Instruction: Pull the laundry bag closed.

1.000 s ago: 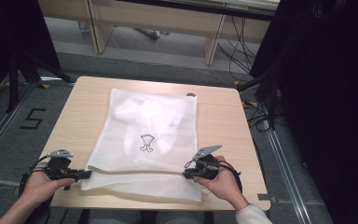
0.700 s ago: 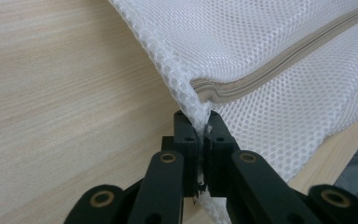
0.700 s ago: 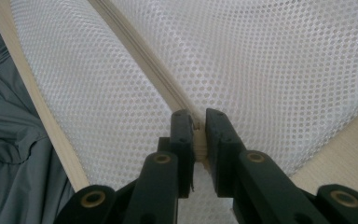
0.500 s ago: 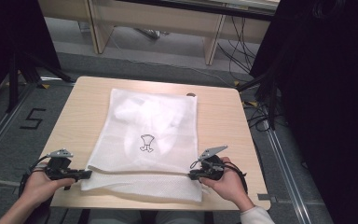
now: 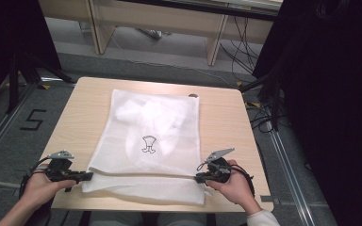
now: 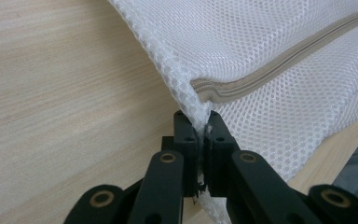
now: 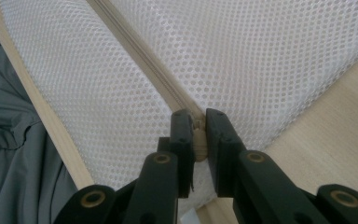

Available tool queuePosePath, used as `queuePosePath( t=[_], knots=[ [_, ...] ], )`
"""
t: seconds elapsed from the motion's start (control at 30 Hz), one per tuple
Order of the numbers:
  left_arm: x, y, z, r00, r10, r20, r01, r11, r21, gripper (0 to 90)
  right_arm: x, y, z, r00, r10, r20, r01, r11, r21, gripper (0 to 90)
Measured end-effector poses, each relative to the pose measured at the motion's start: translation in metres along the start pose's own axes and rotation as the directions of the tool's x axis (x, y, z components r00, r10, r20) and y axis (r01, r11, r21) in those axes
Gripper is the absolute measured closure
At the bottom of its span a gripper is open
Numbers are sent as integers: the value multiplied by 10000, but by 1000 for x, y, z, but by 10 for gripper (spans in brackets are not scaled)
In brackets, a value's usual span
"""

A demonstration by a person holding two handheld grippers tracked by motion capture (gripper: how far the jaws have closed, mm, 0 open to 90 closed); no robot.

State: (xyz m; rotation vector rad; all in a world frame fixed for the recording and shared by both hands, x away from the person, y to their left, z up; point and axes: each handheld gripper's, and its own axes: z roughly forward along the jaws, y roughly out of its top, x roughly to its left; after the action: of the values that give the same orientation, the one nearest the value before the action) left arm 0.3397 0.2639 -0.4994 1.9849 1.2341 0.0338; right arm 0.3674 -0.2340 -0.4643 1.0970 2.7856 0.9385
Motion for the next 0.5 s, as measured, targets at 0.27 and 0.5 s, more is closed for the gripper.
queuePosePath(
  t=[0.27, 0.5],
  knots=[
    [0, -1, 1, 10000, -52, 40, 52, 10000, 81, 849, -2, -1, 4, 10000, -31, 69, 30, 10000, 91, 824],
    [2, -2, 3, 9996, 279, -74, -276, 9991, 323, 827, -2, -1, 3, 9999, 146, 59, -146, 9998, -156, 821]
  ],
)
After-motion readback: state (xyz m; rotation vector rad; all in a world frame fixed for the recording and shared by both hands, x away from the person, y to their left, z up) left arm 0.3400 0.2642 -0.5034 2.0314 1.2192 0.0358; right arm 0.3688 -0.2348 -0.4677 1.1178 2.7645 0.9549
